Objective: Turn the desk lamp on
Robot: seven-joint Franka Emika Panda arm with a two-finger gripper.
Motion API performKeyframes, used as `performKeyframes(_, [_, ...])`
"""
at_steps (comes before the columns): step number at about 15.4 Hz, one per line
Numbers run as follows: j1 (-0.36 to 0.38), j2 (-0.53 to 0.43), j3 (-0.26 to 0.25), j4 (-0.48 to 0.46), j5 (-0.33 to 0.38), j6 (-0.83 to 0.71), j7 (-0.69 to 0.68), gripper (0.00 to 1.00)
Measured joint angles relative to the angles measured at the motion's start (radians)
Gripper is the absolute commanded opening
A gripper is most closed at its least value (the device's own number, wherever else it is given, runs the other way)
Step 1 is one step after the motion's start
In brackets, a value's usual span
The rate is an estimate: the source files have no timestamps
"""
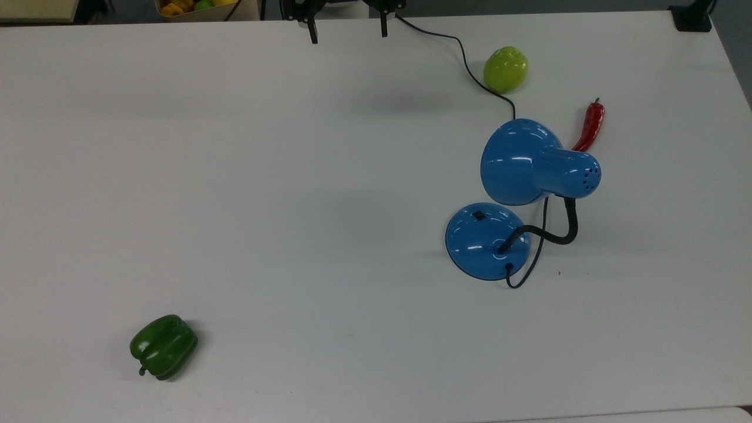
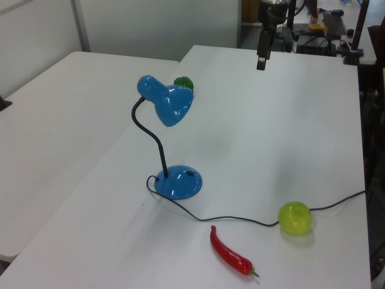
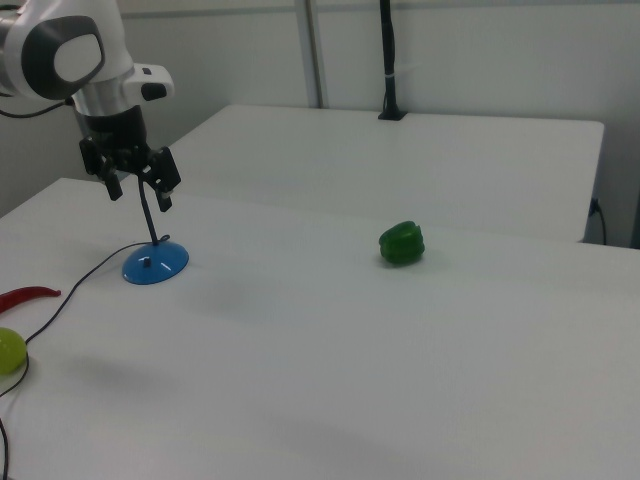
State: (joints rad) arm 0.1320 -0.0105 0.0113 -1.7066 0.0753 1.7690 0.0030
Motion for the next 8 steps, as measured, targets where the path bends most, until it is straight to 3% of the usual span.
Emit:
performKeyframes(4, [0.000,0.000,0.000,0.000,0.000,0.000,0.000,0.96])
performKeyframes(8, [0.000,0.000,0.000,-0.001,0.000,0.001,0.000,0.70])
